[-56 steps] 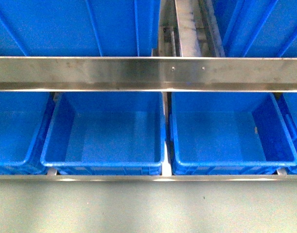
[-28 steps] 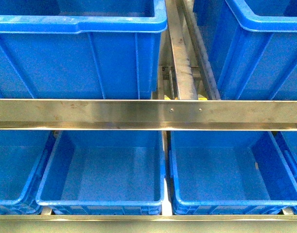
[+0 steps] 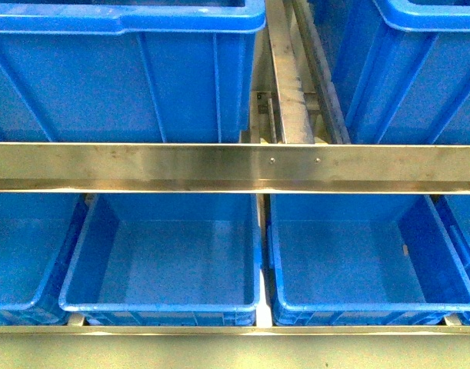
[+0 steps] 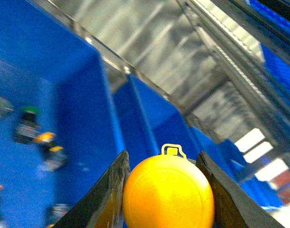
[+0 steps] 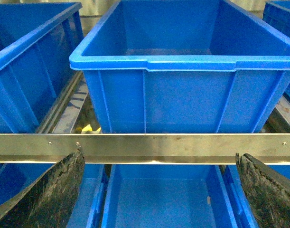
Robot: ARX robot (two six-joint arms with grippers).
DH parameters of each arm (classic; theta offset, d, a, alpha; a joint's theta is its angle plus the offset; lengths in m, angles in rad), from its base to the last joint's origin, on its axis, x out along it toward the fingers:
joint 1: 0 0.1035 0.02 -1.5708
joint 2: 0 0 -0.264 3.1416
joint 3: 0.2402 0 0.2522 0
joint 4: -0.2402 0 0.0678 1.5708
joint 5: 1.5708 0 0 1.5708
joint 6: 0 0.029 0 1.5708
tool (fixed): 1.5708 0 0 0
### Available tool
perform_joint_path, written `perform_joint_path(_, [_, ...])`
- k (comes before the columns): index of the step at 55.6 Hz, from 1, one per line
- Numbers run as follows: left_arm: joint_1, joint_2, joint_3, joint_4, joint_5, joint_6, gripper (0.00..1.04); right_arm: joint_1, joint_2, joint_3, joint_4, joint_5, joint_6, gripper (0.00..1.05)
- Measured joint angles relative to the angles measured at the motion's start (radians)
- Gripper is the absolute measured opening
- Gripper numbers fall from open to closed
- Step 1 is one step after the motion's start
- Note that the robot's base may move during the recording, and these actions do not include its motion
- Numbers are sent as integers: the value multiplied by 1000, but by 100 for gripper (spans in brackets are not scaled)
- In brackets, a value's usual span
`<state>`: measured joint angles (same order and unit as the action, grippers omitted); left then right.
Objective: Pick red and yellow buttons and place in box
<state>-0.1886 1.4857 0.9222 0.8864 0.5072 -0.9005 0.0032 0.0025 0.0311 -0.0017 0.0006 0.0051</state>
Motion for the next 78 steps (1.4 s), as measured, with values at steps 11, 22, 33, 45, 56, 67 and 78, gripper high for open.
perform_joint_path(11, [-175, 159, 107, 63, 65, -93, 33, 0, 0, 0, 0, 0, 0, 97])
perform_joint_path(22, [-288, 276, 179, 87, 131, -126, 33, 0, 0, 0, 0, 0, 0, 97])
perform_joint_path(33, [-294, 302, 196, 167, 121, -176, 33, 0, 0, 0, 0, 0, 0, 97])
perform_joint_path(45, [-286, 303, 200, 265, 99, -278, 33, 0, 0, 0, 0, 0, 0, 97])
perform_joint_path(56, [-291, 308, 224, 279, 88, -321, 33, 0, 0, 0, 0, 0, 0, 97])
perform_joint_path(67, [-297, 315, 232, 279, 60, -336, 33, 121, 244, 6, 401, 548, -97, 97])
perform_joint_path(78, [-319, 315, 237, 265, 59, -335, 33, 90, 558, 266, 607, 474, -181, 97])
